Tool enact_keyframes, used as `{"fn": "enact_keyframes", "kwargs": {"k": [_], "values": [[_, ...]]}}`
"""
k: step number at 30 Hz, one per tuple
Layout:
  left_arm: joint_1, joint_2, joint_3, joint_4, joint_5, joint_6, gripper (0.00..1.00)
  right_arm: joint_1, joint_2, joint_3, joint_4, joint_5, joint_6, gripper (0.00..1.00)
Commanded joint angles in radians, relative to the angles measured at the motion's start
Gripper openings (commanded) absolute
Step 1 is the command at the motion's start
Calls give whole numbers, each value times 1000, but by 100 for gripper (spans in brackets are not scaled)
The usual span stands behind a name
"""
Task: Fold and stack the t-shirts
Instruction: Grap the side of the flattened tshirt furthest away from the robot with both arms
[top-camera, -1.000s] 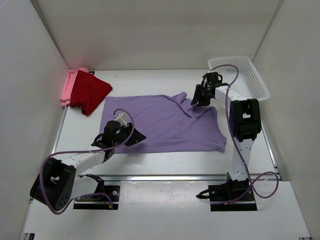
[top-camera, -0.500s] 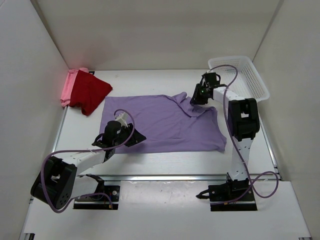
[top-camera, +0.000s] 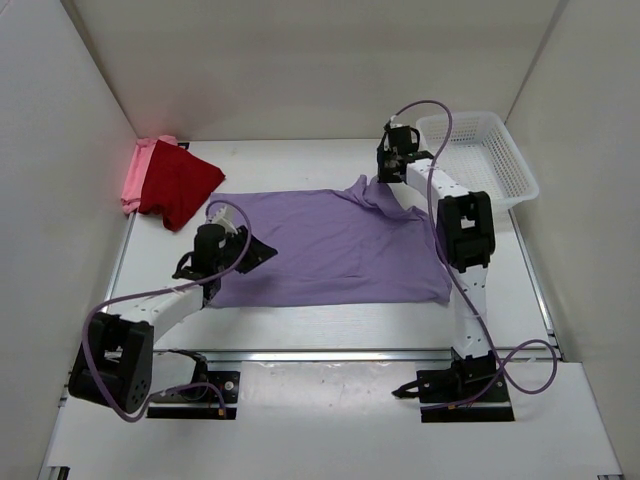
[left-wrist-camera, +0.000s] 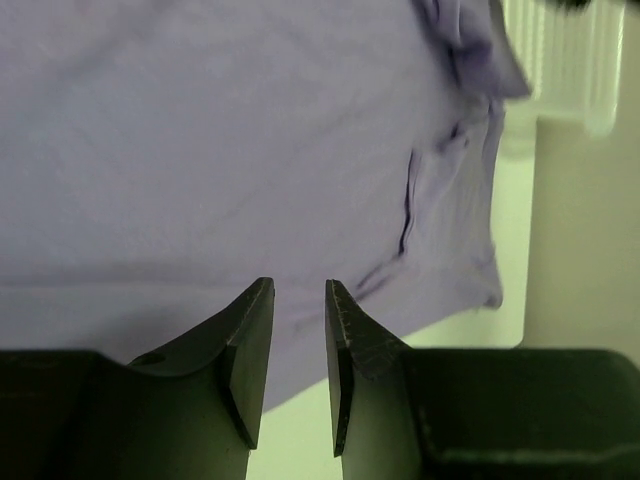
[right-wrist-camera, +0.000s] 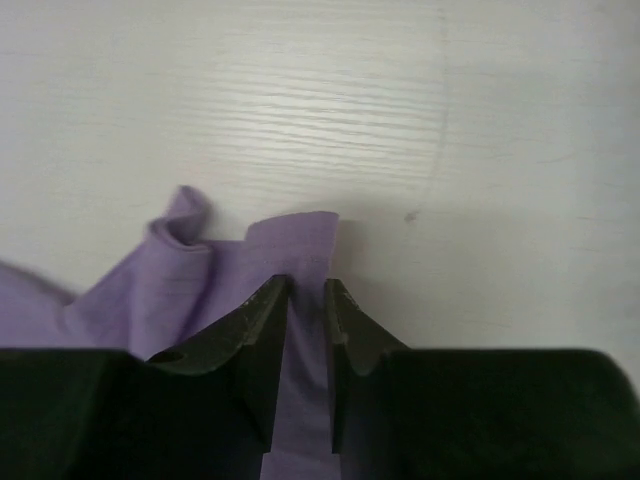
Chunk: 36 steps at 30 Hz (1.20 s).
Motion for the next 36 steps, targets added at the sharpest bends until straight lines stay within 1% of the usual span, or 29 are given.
{"fn": "enact_keyframes", "kwargs": {"k": [1,3,4,5,7,8,9,10,11,12,13,15,16,20,23,27,30,33,34,36], "values": [[83,17,70,-23,-25,-30,38,-24,46,129,-81,171,-49,20],[124,40,95,-14,-38,-37,38,-47,68,192,-99,192,-45,21],[152,46,113,-26,-57,-44,38,-59,71,203,-99,180,-44,24],[157,56,136,-21,-61,-43,38,-63,86,239,-100,176,-48,25],[196,85,174,-34,-112,-23,36,-69,109,298,-128,125,-45,25],[207,105,202,-44,-123,-21,37,-70,120,334,-135,104,-49,26],[227,128,211,-41,-115,-20,37,-79,132,348,-145,73,-49,31],[235,132,234,-44,-130,-18,37,-80,159,403,-172,56,-52,37],[244,157,259,-55,-153,-9,37,-78,190,448,-181,51,-55,40],[250,169,289,-60,-156,-6,38,-86,219,479,-206,12,-54,41],[255,189,300,-63,-164,-4,38,-92,227,491,-221,-34,-40,42],[269,230,340,-58,-131,-14,38,-93,239,491,-261,-59,-26,41],[266,243,343,-52,-111,-17,37,-95,253,490,-286,-62,-28,40],[252,251,342,-52,-117,-6,37,-83,262,496,-390,-64,-20,37],[258,244,328,-43,-129,8,37,-73,244,481,-398,-47,-3,38],[273,280,361,-57,-153,22,37,-69,232,473,-413,-16,18,37],[278,324,421,-70,-205,38,38,-61,224,454,-429,-1,29,36],[279,387,492,-92,-229,46,38,-60,223,424,-448,-2,32,36],[282,410,515,-113,-229,45,38,-58,218,419,-451,45,34,35],[286,430,532,-101,-218,48,38,-60,198,376,-430,54,26,35]]}}
